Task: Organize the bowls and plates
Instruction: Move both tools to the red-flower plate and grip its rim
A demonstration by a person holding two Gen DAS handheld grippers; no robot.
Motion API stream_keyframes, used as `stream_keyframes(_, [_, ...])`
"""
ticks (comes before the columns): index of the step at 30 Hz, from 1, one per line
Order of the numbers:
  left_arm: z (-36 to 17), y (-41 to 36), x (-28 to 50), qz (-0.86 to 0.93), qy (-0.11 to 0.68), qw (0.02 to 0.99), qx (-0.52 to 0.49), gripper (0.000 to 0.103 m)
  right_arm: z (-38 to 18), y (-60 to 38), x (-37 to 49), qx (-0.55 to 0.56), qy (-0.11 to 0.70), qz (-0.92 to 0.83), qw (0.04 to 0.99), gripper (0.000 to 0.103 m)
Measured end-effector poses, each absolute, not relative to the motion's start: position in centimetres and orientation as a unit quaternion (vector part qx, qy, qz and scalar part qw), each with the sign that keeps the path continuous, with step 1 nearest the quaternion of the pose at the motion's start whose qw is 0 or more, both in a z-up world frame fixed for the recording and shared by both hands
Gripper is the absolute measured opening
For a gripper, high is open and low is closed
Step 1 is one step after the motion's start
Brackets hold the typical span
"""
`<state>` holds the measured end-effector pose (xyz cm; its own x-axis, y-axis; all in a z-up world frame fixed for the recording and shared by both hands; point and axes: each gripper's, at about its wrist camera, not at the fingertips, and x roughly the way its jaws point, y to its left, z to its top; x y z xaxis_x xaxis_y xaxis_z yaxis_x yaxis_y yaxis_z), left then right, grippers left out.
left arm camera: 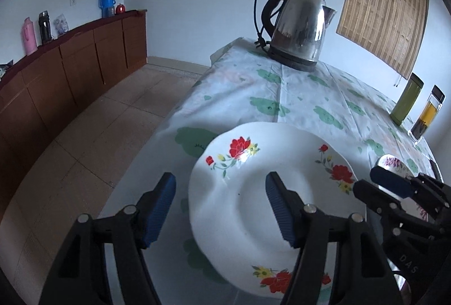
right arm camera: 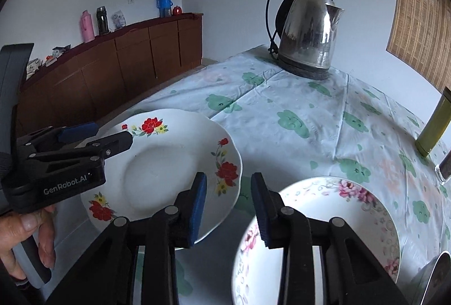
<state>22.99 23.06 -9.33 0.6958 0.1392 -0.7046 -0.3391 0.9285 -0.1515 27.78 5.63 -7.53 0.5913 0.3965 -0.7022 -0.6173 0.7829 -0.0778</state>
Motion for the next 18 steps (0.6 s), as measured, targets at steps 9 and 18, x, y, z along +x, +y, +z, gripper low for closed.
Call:
stream_keyframes(9, [-9.9, 23.2, 23.0, 0.128, 0.378, 0.906, -0.143, 0.043, -9.5, 7.8, 28.9, -0.214, 0.368, 0.258, 0.867, 0.027])
stream_keyframes(18, [-10.7, 24.0, 23.2, 0.146, 0.397, 0.894, -0.151, 0.043, -9.6, 9.1, 29.2, -0.253, 0.369, 0.251, 0.858, 0.030])
